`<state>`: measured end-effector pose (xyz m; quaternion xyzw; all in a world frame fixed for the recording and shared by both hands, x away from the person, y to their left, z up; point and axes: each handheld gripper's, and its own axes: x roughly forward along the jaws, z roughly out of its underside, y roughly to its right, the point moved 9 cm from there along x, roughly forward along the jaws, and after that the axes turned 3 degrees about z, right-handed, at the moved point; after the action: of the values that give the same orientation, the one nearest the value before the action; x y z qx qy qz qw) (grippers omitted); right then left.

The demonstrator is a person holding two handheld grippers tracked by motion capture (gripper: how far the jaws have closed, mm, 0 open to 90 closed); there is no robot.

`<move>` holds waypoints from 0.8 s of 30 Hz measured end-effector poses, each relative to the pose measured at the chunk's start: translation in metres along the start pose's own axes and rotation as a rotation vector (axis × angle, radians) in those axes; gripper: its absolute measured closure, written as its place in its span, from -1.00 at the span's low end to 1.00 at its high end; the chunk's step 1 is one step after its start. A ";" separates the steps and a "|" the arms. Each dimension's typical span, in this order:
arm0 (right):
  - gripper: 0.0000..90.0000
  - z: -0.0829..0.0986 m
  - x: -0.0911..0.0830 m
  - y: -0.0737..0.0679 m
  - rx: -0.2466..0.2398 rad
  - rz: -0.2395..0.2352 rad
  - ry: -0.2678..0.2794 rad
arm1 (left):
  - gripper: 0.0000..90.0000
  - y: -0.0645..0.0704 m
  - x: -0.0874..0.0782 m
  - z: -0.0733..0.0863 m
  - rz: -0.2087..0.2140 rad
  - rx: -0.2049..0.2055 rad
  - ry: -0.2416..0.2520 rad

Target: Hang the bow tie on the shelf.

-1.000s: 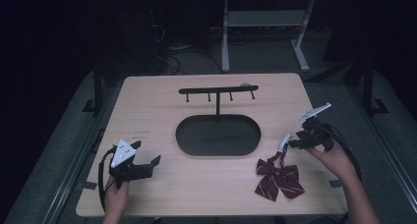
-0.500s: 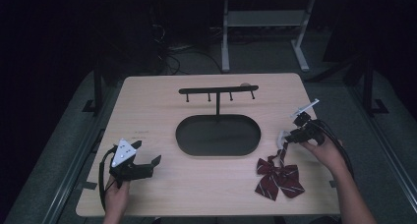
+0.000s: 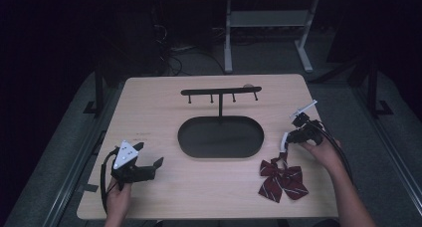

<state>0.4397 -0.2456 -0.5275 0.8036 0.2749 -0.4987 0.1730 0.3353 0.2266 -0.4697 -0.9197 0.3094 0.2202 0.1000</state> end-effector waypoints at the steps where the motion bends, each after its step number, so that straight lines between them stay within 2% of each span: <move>1: 0.47 0.000 0.001 0.000 -0.003 0.001 -0.001 | -0.71 0.000 0.000 0.000 0.000 -0.001 -0.001; 4: 0.63 -0.002 0.002 -0.002 -0.017 -0.007 0.005 | -0.71 0.000 0.000 0.000 0.000 -0.002 -0.001; 5: 0.76 -0.002 0.002 -0.002 -0.021 -0.012 0.005 | -0.71 0.000 0.000 0.000 0.000 0.002 -0.001; 8: 0.99 -0.002 0.004 -0.003 -0.030 -0.018 -0.005 | -0.71 -0.001 0.000 0.000 0.000 0.004 -0.002; 10: 0.99 -0.001 0.004 -0.004 -0.028 -0.031 -0.005 | -0.71 -0.001 0.000 0.000 -0.002 0.004 -0.002; 13: 0.69 -0.002 0.003 -0.005 -0.021 -0.042 0.000 | -0.71 -0.001 0.000 0.000 -0.001 0.003 -0.001; 16: 0.49 -0.005 -0.001 -0.006 -0.035 -0.021 0.026 | -0.71 0.000 0.001 0.000 0.003 0.001 -0.002; 19: 0.39 -0.008 -0.003 -0.007 -0.044 -0.028 0.043 | -0.71 0.000 0.002 0.000 0.004 0.009 -0.005; 21: 0.32 -0.010 0.001 -0.008 -0.038 -0.036 0.015 | -0.71 0.000 0.002 0.000 0.004 0.012 -0.005; 24: 0.29 -0.017 0.005 -0.013 -0.056 -0.032 0.004 | -0.71 0.000 0.002 0.000 0.004 0.012 -0.004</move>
<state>0.4454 -0.2244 -0.5247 0.7948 0.3019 -0.4921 0.1868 0.3366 0.2257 -0.4702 -0.9179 0.3124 0.2206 0.1056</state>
